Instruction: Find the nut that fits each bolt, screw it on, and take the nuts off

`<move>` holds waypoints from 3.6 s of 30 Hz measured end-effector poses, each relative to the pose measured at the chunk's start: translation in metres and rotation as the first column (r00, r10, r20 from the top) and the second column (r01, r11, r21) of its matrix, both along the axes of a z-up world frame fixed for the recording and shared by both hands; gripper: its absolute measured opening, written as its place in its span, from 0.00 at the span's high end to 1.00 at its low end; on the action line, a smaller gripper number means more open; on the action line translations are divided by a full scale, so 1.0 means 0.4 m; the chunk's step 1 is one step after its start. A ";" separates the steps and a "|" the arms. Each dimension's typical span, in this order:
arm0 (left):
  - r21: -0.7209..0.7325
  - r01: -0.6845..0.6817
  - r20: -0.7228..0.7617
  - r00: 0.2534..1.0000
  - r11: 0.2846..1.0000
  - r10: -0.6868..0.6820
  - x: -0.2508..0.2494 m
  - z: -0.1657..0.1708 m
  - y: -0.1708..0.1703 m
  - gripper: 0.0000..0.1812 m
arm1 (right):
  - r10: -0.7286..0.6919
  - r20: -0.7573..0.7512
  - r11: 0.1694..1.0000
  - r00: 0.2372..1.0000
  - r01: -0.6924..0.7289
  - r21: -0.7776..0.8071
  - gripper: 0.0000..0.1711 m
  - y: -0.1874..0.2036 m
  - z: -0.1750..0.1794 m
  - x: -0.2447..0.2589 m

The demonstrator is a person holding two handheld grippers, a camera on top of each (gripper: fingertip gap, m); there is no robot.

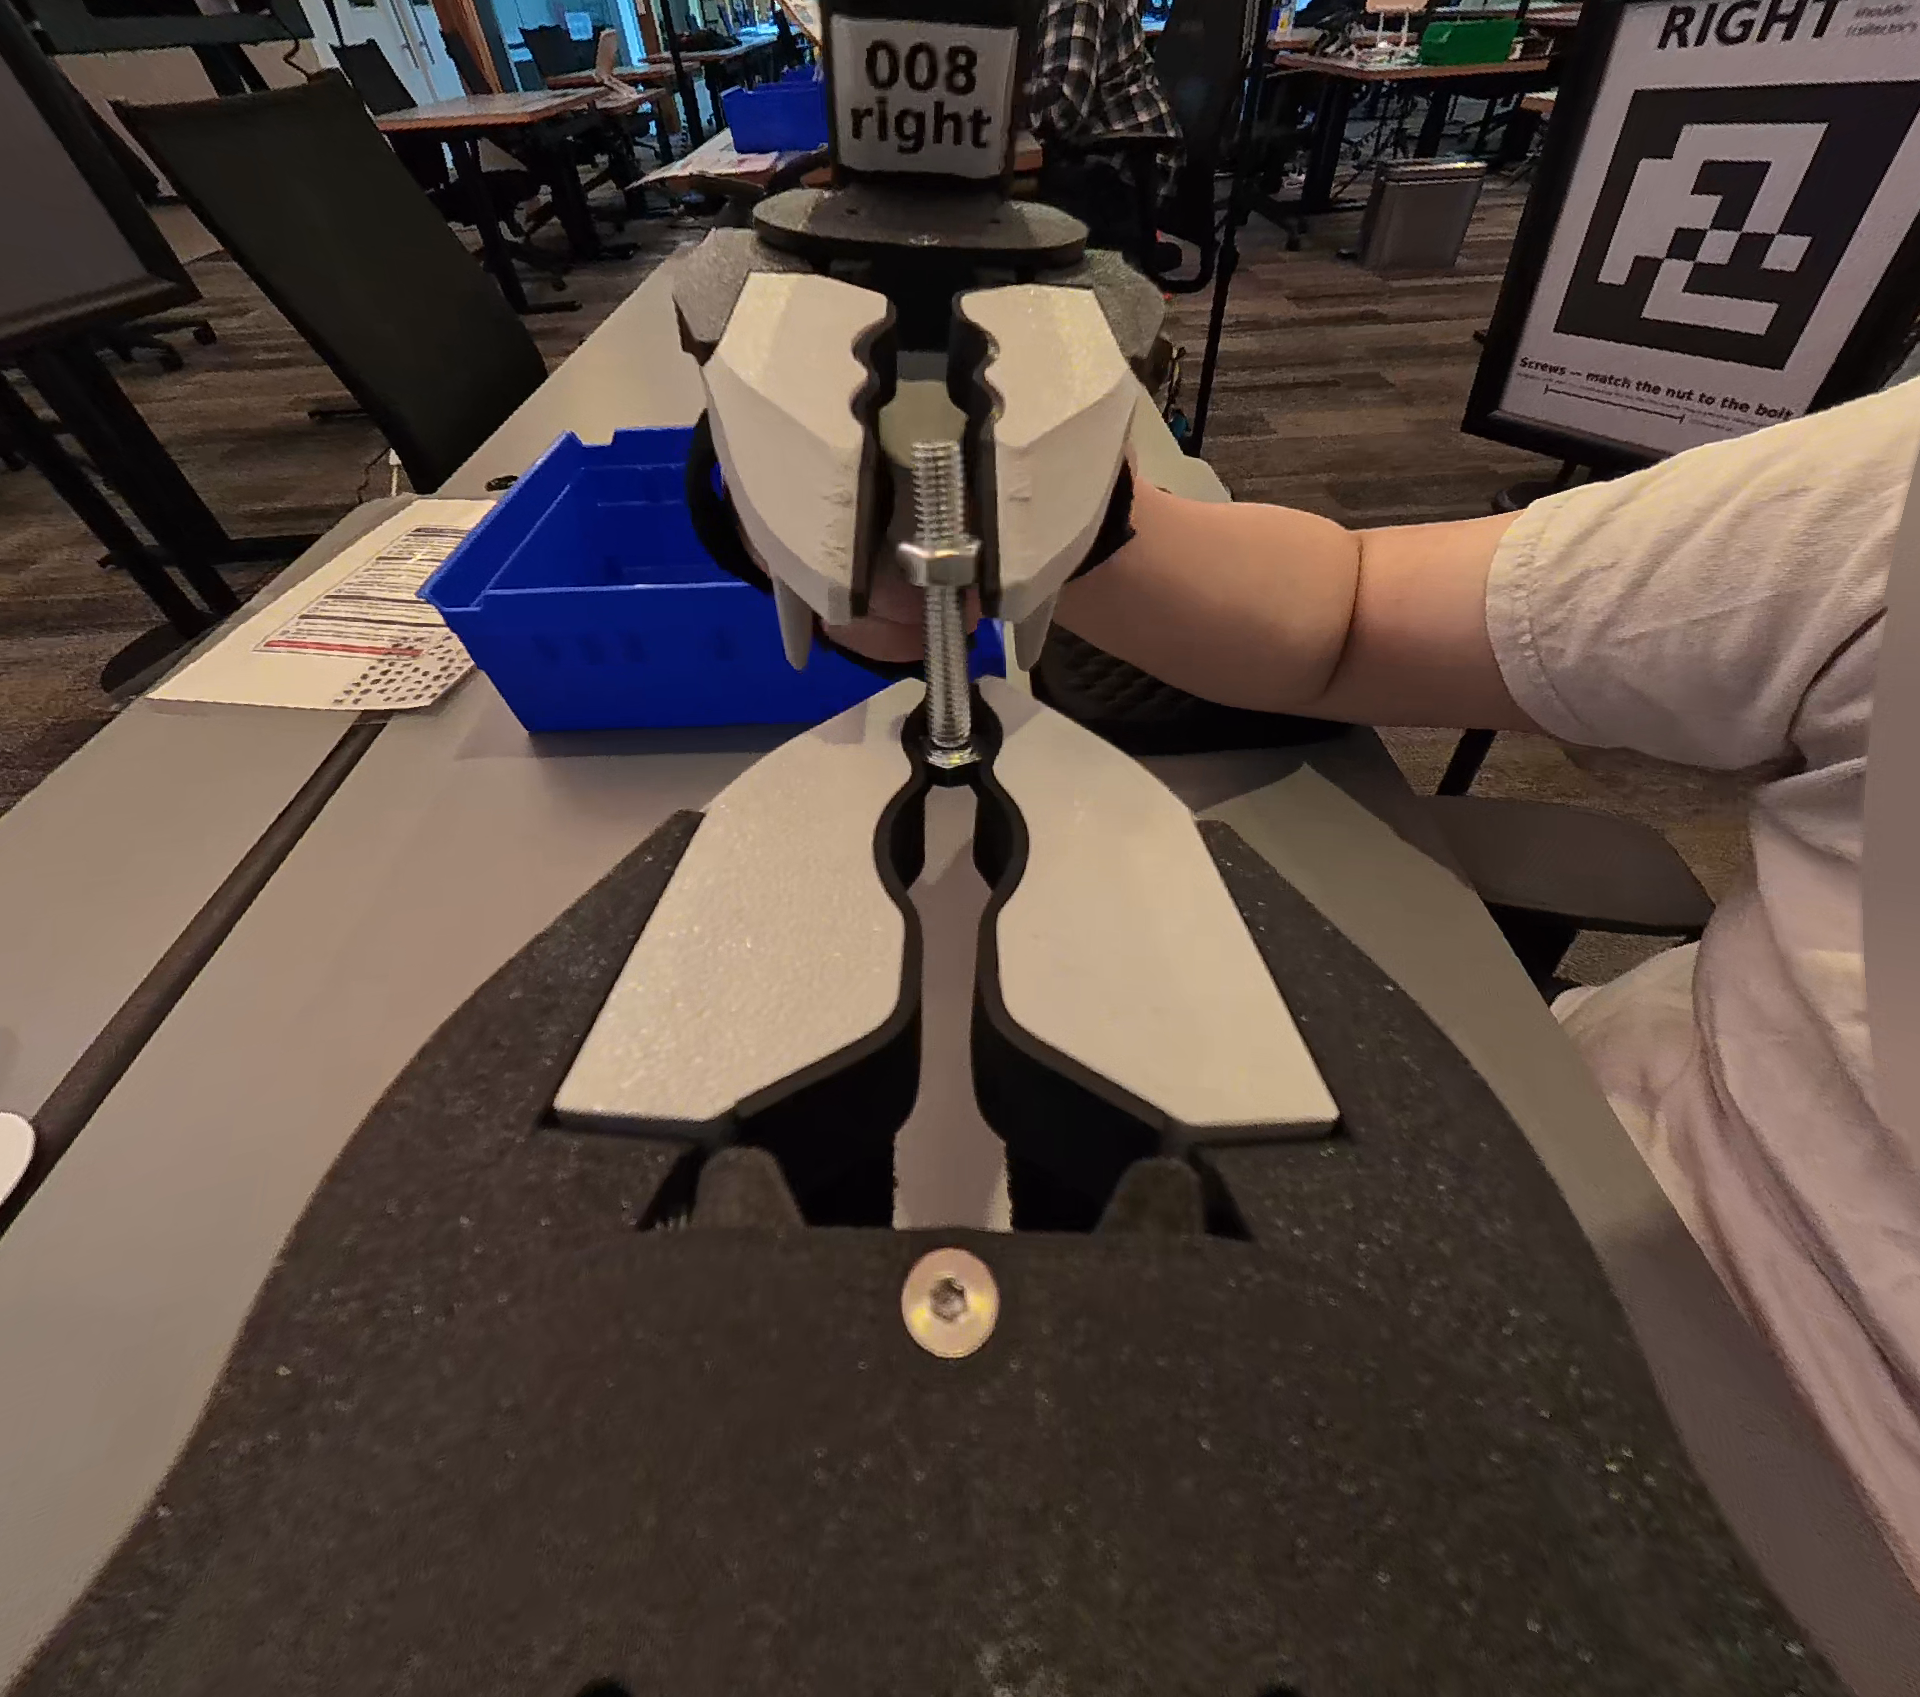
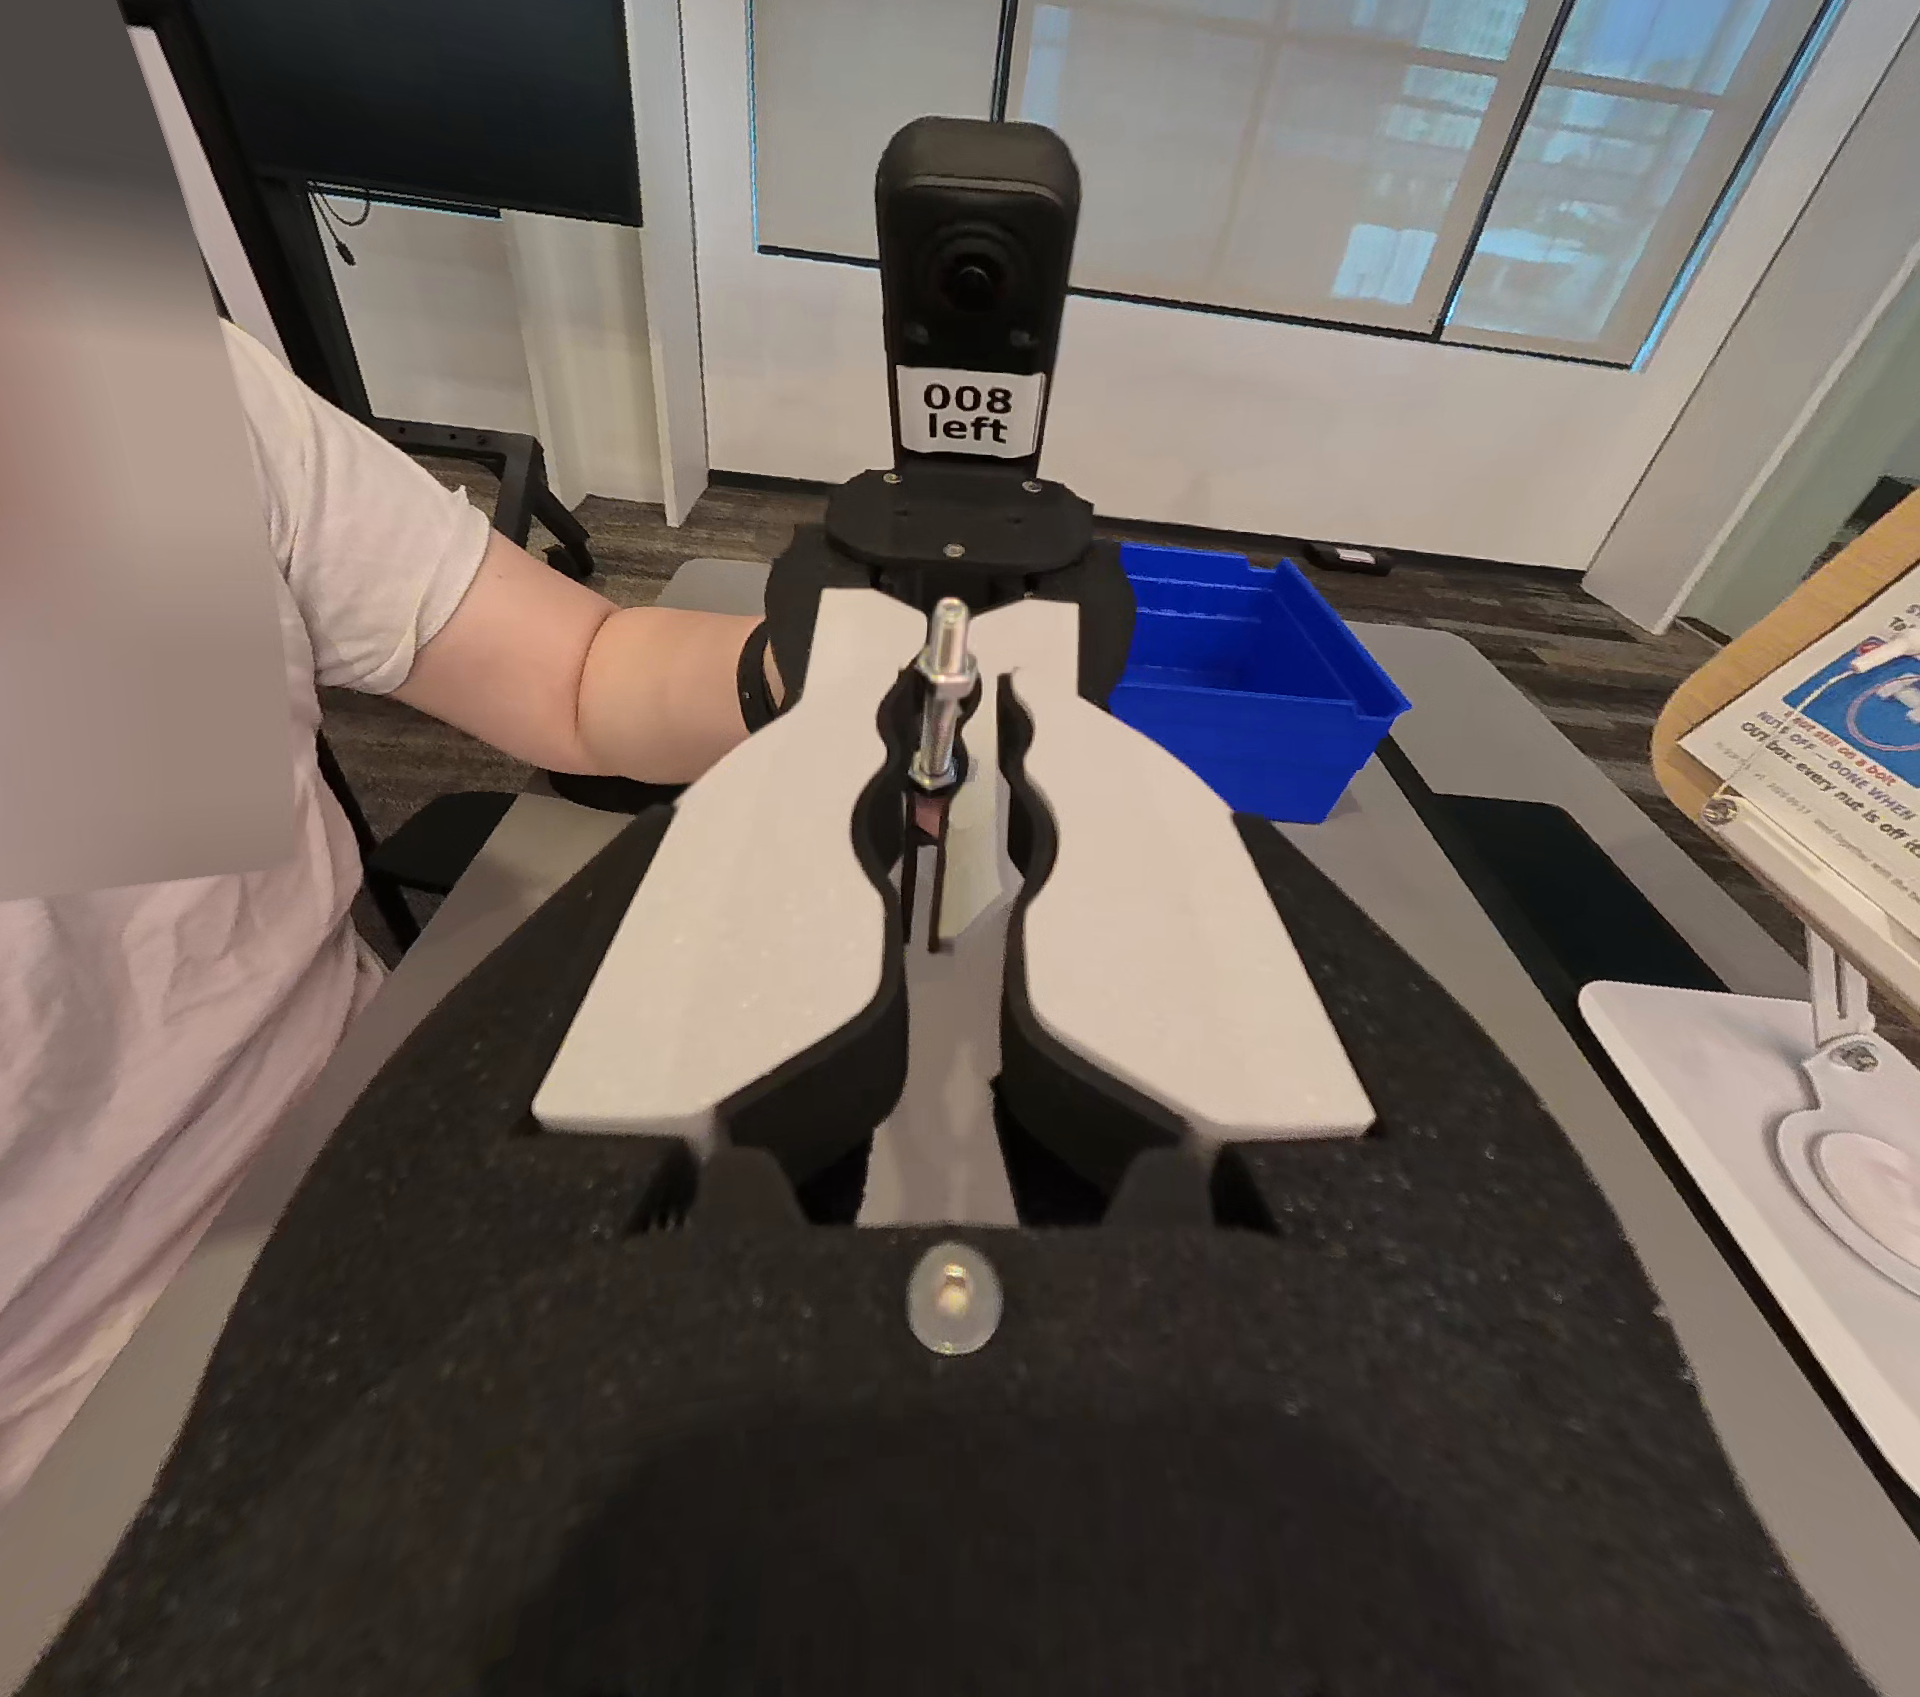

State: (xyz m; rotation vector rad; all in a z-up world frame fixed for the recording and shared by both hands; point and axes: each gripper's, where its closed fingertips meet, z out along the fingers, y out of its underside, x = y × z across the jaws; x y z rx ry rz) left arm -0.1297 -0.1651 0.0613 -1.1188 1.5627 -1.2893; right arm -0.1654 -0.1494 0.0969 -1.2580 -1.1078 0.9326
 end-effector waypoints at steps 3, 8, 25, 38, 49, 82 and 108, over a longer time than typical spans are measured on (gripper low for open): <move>-0.028 0.035 0.022 0.999 0.999 -0.034 -0.007 0.013 -0.010 0.98 | 0.004 -0.022 1.000 1.000 -0.004 -0.009 0.93 0.005 0.006 0.018; -0.012 0.021 0.002 1.000 1.000 -0.021 -0.003 0.003 -0.006 0.98 | 0.073 -0.093 0.996 0.993 -0.078 -0.042 0.92 -0.018 0.029 0.016; -0.020 0.047 0.012 0.999 0.999 -0.047 -0.005 0.011 -0.022 0.98 | 0.049 -0.056 0.998 0.997 -0.052 -0.043 0.88 -0.020 0.016 -0.014; -0.024 0.048 0.012 0.999 0.999 -0.047 -0.007 0.013 -0.020 0.98 | 0.095 -0.099 0.991 0.991 -0.103 -0.084 0.86 -0.026 0.024 -0.007; -0.023 0.043 0.018 0.999 0.999 -0.043 -0.009 0.019 -0.021 0.98 | 0.050 -0.176 0.992 0.983 -0.070 -0.109 0.87 0.004 0.045 0.036; -0.022 0.054 0.021 0.998 0.998 -0.053 -0.012 0.024 -0.029 0.98 | 0.049 -0.108 0.998 0.993 -0.053 -0.038 0.87 -0.026 0.041 -0.003; -0.002 0.056 0.018 0.998 0.998 -0.056 -0.014 0.028 -0.041 0.98 | 0.062 -0.143 0.997 0.988 -0.067 -0.035 0.89 -0.033 0.049 -0.010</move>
